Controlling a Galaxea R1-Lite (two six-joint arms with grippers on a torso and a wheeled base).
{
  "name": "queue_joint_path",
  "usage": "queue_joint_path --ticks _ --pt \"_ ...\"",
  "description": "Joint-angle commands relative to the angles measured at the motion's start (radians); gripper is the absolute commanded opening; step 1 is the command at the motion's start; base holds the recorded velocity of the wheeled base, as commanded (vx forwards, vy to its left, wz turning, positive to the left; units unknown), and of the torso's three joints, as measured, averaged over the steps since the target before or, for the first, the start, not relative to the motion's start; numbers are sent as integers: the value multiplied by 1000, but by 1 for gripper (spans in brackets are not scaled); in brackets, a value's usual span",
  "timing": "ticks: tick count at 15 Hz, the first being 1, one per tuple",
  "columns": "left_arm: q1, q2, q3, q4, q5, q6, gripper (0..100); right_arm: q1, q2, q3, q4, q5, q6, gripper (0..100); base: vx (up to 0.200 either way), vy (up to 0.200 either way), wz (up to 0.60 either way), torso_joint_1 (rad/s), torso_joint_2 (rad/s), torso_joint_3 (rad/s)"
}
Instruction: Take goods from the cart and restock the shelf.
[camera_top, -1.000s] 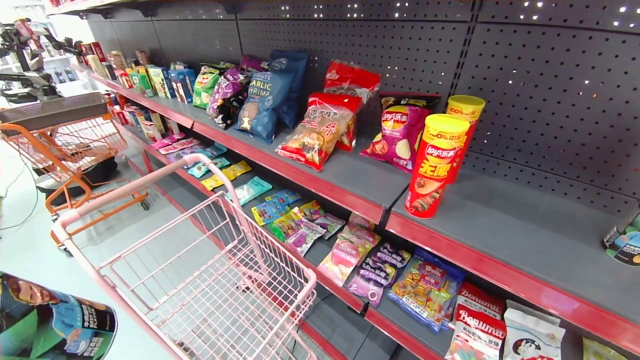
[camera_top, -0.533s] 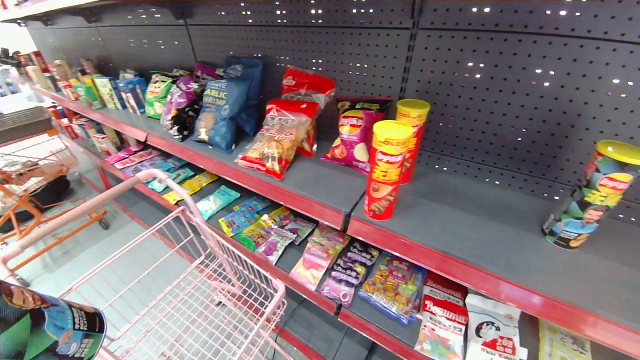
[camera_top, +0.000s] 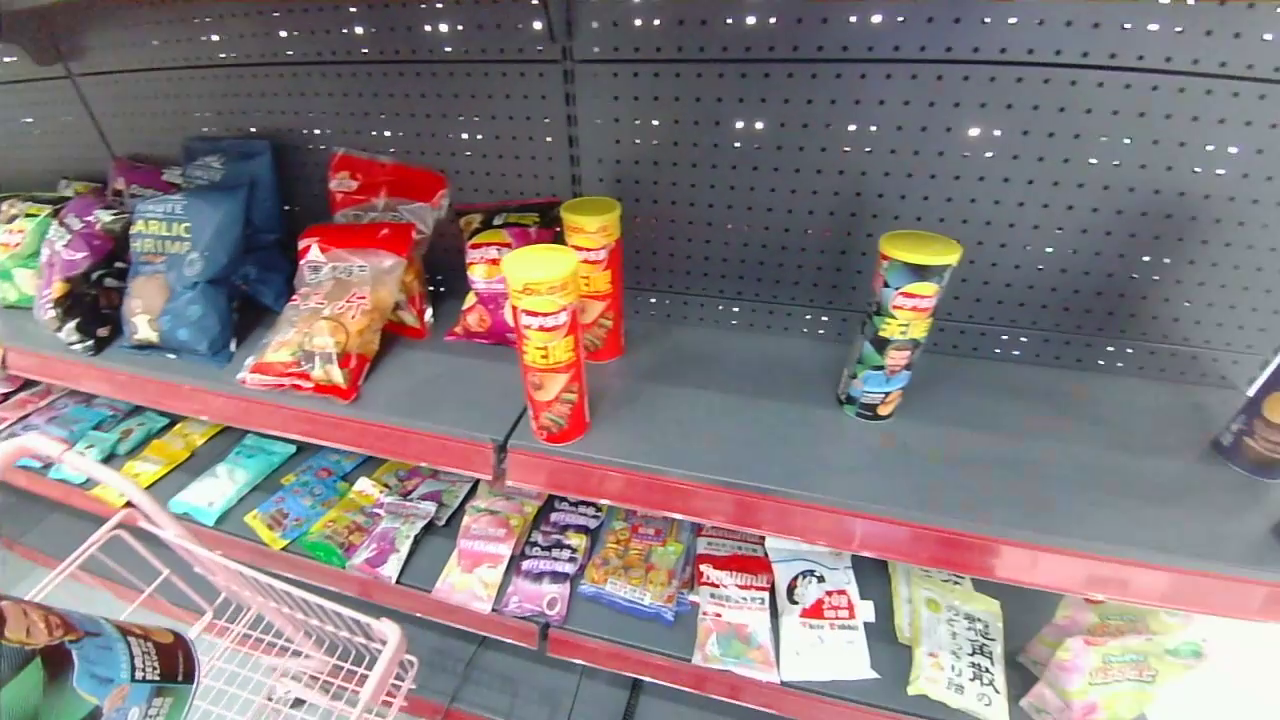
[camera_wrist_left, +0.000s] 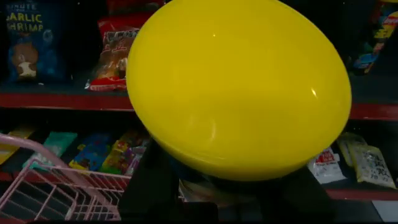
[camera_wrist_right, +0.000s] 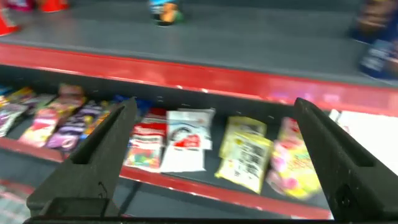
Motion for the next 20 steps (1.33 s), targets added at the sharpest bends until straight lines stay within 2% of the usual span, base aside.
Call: queue_joint_path --ticks 1,3,4,8,11,17,20 --pt "0 0 -3 1 -2 17 0 0 1 0 0 0 0 100 0 0 -600 2 -2 -2" --pt "0 2 -3 1 -2 51 0 0 1 0 0 0 -3 100 0 0 0 0 0 0" --pt "0 2 -2 1 0 57 0 0 1 0 0 0 -5 100 0 0 0 0 0 0" --pt "0 0 -2 1 -2 67 0 0 1 0 0 0 -5 100 0 0 0 0 0 0" --pt "0 0 0 1 -3 68 0 0 1 0 0 1 -5 100 200 0 0 -1 1 1" --pt "-3 -11 5 2 -19 71 0 0 1 0 0 1 -6 100 0 0 0 0 0 0" --pt "-3 -14 8 2 -19 83 0 0 1 0 0 1 -8 100 0 0 0 0 0 0"
